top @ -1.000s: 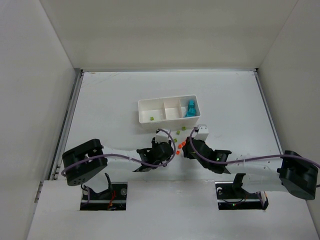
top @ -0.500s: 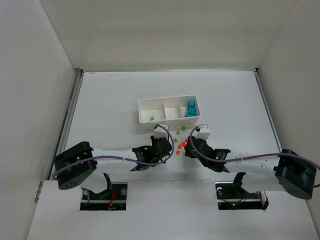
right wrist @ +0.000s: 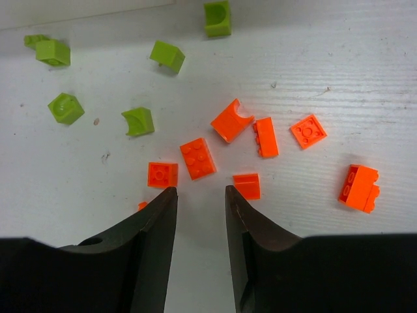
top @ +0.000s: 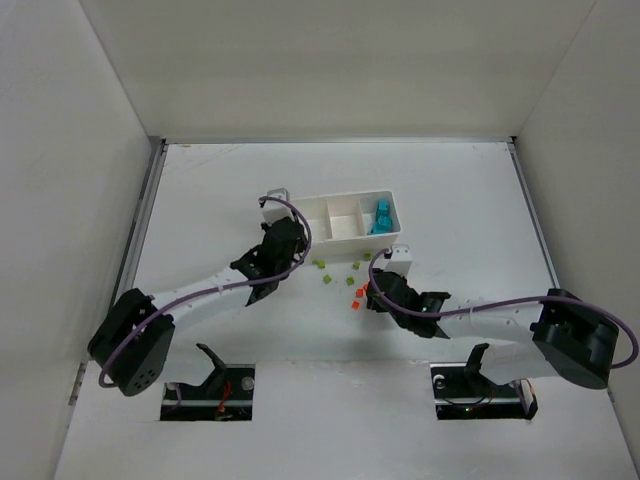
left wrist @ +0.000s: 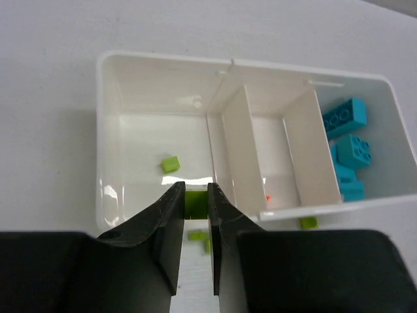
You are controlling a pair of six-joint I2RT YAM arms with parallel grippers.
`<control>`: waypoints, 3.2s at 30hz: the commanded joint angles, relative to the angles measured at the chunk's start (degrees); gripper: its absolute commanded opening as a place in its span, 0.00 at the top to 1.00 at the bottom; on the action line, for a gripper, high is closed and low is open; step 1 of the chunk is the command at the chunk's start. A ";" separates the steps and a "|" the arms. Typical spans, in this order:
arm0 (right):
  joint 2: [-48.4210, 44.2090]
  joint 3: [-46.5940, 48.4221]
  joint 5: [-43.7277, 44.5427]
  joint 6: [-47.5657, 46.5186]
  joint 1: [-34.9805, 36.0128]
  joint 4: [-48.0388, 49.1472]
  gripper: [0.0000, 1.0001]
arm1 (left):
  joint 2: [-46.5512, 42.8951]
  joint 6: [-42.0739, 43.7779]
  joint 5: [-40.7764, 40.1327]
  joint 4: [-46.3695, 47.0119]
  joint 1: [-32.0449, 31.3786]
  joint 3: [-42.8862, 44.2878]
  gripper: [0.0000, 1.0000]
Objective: Sort the legos into containers by color
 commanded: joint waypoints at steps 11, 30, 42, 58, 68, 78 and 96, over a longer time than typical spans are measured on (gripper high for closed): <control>3.82 5.56 0.32 -1.87 0.58 2.23 0.54 | 13.21 2.85 4.75 5.06 8.32 9.57 0.77; 12.27 10.66 0.49 -1.25 1.28 1.18 0.61 | -10.33 1.00 -1.05 3.31 -4.41 -10.55 0.60; 6.38 11.63 5.86 1.38 5.42 -7.44 0.51 | -16.84 -3.22 -3.78 0.14 -8.81 -17.06 0.60; 14.46 13.04 1.72 0.59 1.82 -2.96 0.54 | -16.67 -5.24 -2.72 -0.30 -11.71 -18.47 0.60; 13.07 12.60 2.69 1.12 1.64 -3.48 0.74 | -14.12 -6.38 -2.37 0.58 -13.21 -18.29 0.58; -2.22 10.92 2.25 -0.80 2.34 -6.30 0.75 | -7.01 -6.12 -1.84 4.09 -15.40 -15.04 0.57; 18.06 35.09 -9.09 -16.90 -14.09 4.43 0.74 | 6.09 -4.45 -2.81 6.91 -15.23 -7.92 0.53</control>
